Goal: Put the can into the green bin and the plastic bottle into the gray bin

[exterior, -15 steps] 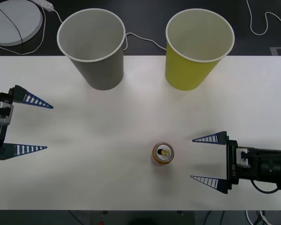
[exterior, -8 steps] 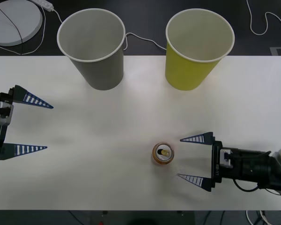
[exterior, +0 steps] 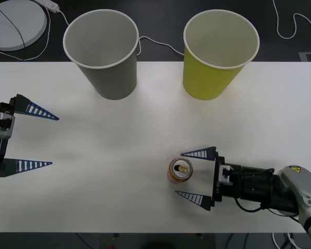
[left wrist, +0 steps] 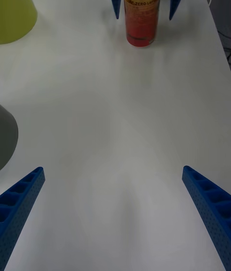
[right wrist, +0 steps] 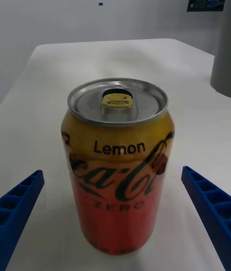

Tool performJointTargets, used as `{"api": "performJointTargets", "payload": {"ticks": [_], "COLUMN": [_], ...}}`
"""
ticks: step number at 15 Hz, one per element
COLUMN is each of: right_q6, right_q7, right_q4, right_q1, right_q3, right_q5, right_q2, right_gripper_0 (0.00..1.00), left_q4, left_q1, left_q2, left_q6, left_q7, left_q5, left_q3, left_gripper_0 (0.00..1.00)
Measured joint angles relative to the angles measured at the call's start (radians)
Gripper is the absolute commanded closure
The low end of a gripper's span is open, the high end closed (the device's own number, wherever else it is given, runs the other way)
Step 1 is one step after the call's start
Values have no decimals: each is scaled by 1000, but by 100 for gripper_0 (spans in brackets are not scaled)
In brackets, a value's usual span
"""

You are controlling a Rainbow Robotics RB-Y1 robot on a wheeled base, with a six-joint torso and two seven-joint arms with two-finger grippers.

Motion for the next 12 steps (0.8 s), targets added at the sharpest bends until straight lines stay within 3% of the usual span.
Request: {"api": "performJointTargets", "payload": {"ticks": [10, 12], "right_q6": [54, 58], "right_q7": [8, 12], "right_q4": [0, 0], "right_q1": [-13, -14], "right_q3": [59, 62], "right_q5": [-29, -31], "right_q2": [18, 18], "right_gripper_0": [0, 99], "left_q4": [0, 0], "left_q1": [0, 0], "left_q2": [0, 0], "left_q6": [0, 0], "left_q7": [0, 0], "left_q5": [0, 0], "left_q3": [0, 0], "left_gripper_0": [0, 0]}}
